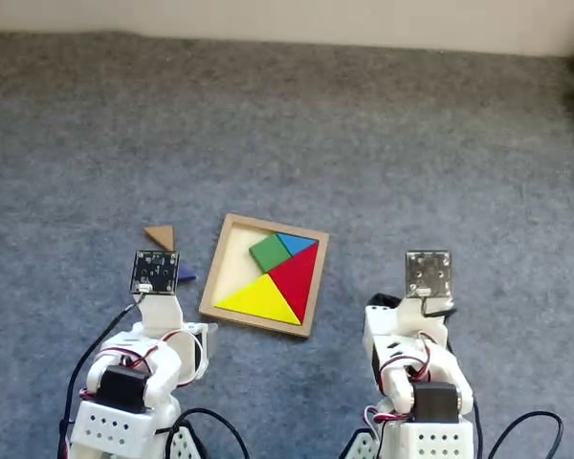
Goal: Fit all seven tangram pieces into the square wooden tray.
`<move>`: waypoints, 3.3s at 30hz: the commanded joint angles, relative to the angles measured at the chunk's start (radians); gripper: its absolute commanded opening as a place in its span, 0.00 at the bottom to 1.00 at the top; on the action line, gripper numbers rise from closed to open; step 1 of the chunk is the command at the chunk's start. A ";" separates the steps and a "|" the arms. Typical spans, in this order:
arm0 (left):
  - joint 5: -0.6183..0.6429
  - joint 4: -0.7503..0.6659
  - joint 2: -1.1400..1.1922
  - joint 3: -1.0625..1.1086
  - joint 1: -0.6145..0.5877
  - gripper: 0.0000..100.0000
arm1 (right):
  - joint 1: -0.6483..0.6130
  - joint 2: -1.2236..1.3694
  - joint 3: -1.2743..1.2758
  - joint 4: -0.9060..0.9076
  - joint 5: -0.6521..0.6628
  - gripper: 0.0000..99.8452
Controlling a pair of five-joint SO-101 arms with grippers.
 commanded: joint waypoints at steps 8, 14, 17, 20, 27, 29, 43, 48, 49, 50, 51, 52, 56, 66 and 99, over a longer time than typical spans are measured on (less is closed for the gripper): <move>0.006 0.006 -0.019 0.022 0.005 0.18 | 0.015 -0.010 0.170 -0.025 -0.046 0.01; 0.006 0.006 -0.019 0.022 0.005 0.18 | 0.010 -0.004 0.166 0.025 -0.048 0.01; 0.006 0.006 -0.019 0.022 0.005 0.18 | -0.004 -0.007 0.163 0.113 -0.049 0.01; 0.006 0.006 -0.019 0.022 0.005 0.18 | -0.050 -0.007 0.163 0.174 -0.049 0.01; 0.006 0.006 -0.019 0.022 0.005 0.18 | -0.053 -0.008 0.163 0.199 -0.048 0.01; 0.006 0.006 -0.019 0.022 0.005 0.18 | -0.053 -0.008 0.163 0.197 -0.048 0.01; -0.021 0.018 -0.019 -0.022 0.005 0.18 | -0.053 -0.008 0.163 0.197 -0.048 0.01; -0.216 0.060 -0.019 -0.151 -0.002 0.18 | -0.053 -0.008 0.163 0.197 -0.048 0.01; -0.229 0.064 -0.019 -0.177 -0.010 0.18 | -0.053 -0.008 0.163 0.197 -0.048 0.01; -0.245 0.069 -0.019 -0.202 -0.028 0.18 | -0.053 -0.008 0.163 0.197 -0.048 0.01; -0.275 0.080 -0.019 -0.225 -0.054 0.18 | -0.053 -0.008 0.163 0.197 -0.048 0.01; -0.313 0.086 -0.019 -0.245 -0.091 0.18 | -0.053 -0.008 0.163 0.197 -0.048 0.01; -0.474 0.083 -0.019 -0.326 -0.263 0.18 | -0.053 -0.008 0.163 0.197 -0.048 0.01; -0.637 0.074 -0.004 -0.504 -0.446 0.18 | -0.053 -0.008 0.163 0.197 -0.049 0.01; -0.526 0.135 1.274 -1.072 -0.417 0.26 | -0.051 -0.008 0.163 0.197 -0.049 0.01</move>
